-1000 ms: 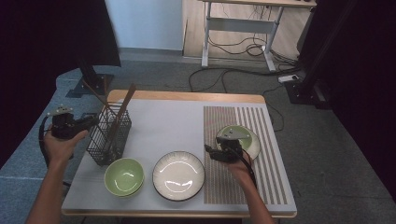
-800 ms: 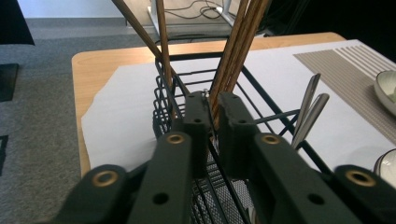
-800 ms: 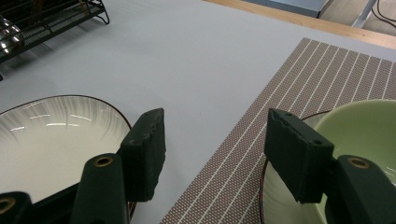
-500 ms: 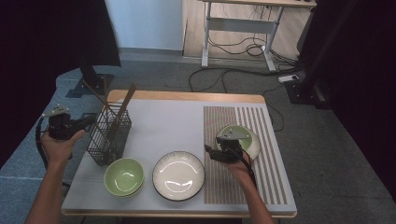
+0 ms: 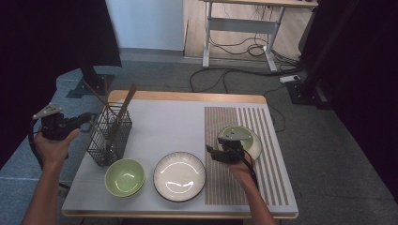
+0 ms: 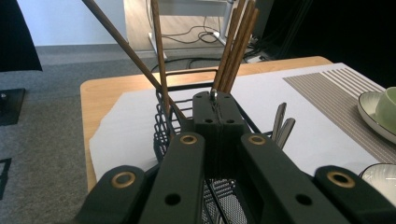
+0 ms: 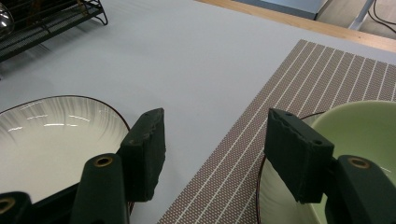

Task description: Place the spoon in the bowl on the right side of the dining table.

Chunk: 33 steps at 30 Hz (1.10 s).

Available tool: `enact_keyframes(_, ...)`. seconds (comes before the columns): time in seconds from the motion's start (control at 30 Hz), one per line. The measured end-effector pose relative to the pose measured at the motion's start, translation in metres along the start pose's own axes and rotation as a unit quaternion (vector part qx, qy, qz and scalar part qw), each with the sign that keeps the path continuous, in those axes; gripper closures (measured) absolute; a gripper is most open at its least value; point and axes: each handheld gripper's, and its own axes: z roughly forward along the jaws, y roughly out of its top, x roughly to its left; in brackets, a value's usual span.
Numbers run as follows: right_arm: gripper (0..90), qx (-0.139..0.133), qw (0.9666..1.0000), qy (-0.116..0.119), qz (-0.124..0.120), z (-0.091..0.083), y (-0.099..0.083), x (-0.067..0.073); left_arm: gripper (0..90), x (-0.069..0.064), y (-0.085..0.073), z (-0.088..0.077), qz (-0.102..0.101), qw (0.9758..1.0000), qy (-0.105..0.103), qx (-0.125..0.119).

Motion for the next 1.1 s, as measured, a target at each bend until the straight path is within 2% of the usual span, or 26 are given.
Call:
enact_keyframes(0.37, 38.4, -0.002, 1.0, -0.002, 0.001, -0.001, 0.0, 0.0, 89.8, -0.003, 0.01, -0.017, 0.01, 0.9997, 0.007, -0.023)
enact_keyframes(0.63, 38.4, -0.003, 1.0, -0.002, 0.001, -0.001, 0.0, 0.0, 89.8, -0.003, 0.012, -0.022, 0.009, 0.9995, 0.005, -0.03)
enact_keyframes(0.87, 38.4, -0.003, 1.0, -0.001, 0.002, -0.002, 0.001, 0.001, 89.8, -0.006, 0.018, -0.028, 0.02, 0.9993, 0.007, -0.03)
enact_keyframes(1.1, 38.4, -0.003, 1.0, -0.001, 0.003, -0.003, 0.001, 0.001, 89.8, -0.008, 0.022, -0.036, 0.021, 0.999, 0.001, -0.04)
